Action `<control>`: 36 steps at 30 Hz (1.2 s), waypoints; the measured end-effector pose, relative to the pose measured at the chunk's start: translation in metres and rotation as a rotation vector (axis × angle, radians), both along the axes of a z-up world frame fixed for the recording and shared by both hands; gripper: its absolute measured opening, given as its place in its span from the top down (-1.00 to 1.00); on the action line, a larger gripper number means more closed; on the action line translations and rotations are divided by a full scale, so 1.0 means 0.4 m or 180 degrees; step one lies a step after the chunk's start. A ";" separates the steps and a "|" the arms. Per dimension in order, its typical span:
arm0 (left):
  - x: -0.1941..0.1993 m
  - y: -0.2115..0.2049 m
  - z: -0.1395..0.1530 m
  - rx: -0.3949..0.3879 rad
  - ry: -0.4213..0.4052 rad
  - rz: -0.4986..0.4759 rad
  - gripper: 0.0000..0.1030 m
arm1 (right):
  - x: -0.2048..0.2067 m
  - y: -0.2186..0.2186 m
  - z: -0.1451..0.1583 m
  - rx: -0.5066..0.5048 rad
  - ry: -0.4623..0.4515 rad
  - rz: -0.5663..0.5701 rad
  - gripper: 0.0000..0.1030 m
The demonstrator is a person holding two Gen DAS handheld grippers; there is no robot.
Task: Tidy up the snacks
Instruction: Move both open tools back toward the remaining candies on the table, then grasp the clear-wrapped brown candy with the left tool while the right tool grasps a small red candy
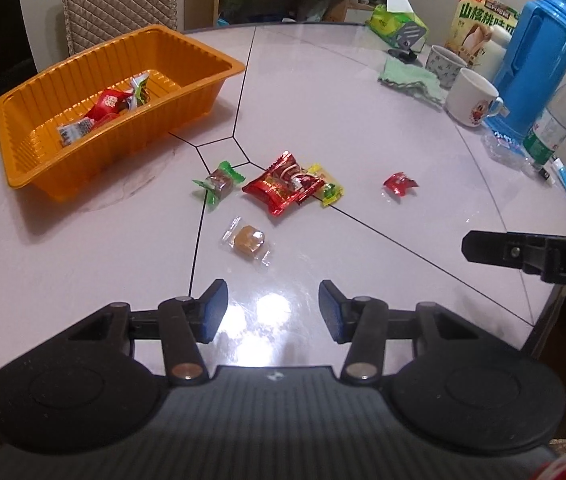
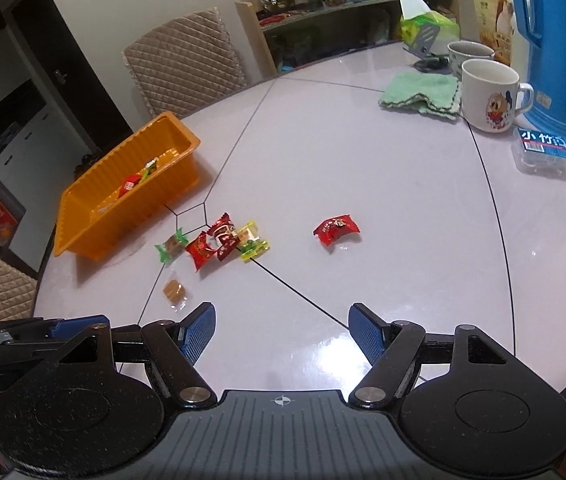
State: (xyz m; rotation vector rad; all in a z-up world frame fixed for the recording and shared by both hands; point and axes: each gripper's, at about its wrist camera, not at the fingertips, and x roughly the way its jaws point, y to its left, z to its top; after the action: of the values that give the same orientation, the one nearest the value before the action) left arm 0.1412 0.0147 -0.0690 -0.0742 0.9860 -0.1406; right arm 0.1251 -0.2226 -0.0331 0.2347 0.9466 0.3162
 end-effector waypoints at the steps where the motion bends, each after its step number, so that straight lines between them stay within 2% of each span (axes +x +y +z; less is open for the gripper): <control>1: 0.006 0.001 -0.008 -0.0005 0.0005 -0.0001 0.13 | 0.005 0.002 -0.005 -0.0002 0.0013 -0.0006 -0.43; 20: 0.134 -0.013 -0.121 0.0008 0.0080 -0.0119 0.19 | 0.088 -0.008 -0.067 -0.0044 0.0238 -0.0215 -0.42; 36: 0.188 -0.030 -0.135 0.0188 -0.0065 -0.0226 0.21 | 0.130 -0.016 -0.093 -0.0073 0.0336 -0.0277 -0.42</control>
State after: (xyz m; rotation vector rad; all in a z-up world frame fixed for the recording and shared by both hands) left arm 0.2166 0.0027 -0.1228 0.0164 0.9721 -0.1769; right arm 0.1770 -0.2291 -0.0702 0.2729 1.0406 0.2143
